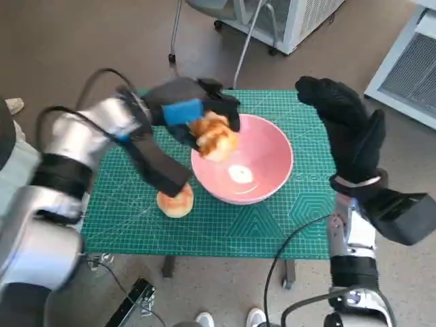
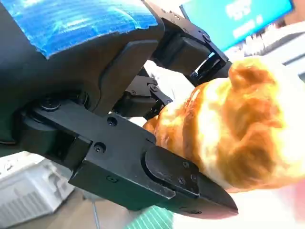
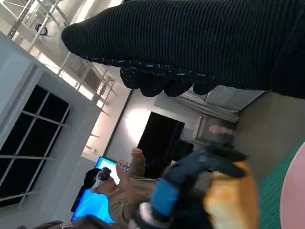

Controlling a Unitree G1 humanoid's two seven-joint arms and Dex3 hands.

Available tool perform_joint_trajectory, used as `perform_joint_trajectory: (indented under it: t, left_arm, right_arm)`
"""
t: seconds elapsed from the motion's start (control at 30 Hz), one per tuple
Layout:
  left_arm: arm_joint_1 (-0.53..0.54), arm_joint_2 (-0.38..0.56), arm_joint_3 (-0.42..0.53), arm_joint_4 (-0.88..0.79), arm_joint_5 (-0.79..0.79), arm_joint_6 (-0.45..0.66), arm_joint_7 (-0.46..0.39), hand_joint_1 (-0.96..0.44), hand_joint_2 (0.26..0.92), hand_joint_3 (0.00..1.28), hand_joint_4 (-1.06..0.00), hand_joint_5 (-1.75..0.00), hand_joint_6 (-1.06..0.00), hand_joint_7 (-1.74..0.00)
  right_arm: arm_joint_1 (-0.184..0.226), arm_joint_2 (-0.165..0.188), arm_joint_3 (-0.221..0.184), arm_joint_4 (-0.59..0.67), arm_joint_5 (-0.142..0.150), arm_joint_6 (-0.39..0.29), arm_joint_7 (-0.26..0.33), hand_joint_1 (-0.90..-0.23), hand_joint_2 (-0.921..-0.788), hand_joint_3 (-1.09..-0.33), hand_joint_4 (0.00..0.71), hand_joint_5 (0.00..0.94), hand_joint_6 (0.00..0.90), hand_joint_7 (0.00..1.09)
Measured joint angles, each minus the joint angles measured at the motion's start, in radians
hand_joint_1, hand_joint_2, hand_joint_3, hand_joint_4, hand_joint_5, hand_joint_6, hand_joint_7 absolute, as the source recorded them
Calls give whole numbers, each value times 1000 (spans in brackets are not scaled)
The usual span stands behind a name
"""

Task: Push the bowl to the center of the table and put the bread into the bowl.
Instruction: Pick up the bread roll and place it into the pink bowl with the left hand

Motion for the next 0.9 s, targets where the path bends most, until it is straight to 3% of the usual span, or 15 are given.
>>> perform_joint_trajectory:
  t: [0.27, 0.5, 0.53, 0.57, 0.67, 0.77, 0.9]
  left_arm:
    - [-1, -88, -15, 89, -12, 19, -22, -1, 921, 170, -499, -1218, -599, -1332]
    - [-1, -134, -6, 119, -53, 65, -103, 0, 921, 276, -390, -1408, -454, -1404]
    - [-1, -138, -3, 120, -62, 74, -118, -68, 921, 301, -353, -1291, -424, -1444]
    - [0, -141, 1, 120, -69, 78, -130, -93, 919, 265, -313, -938, -335, -1170]
    - [0, -156, 20, 120, -106, 114, -202, -176, 921, 186, -249, -345, -253, -633]
    - [0, -162, 29, 115, -130, 154, -281, -296, 921, 153, -176, -118, -189, -420]
    - [2, -155, 30, 87, -137, 176, -359, -434, 921, 157, -138, -31, -161, -332]
  right_arm:
    - [19, -2, -5, -7, -2, 3, -1, -650, -921, -752, 367, 49, 6, 839]
    - [22, -2, -5, -15, -6, 3, -6, -656, -921, -749, 368, 50, 0, 826]
    - [23, -2, -5, -17, -6, 3, -7, -656, -921, -749, 367, 49, 0, 822]
    - [24, -2, -5, -18, -6, 3, -8, -656, -921, -748, 364, 48, -1, 817]
    - [27, -2, -5, -22, -7, 2, -9, -657, -921, -747, 357, 44, -1, 808]
    - [30, -2, -5, -26, -7, 2, -10, -658, -921, -747, 353, 43, -1, 805]
    - [34, -5, -5, -31, -7, 2, -16, -664, -921, -746, 351, 41, -1, 804]
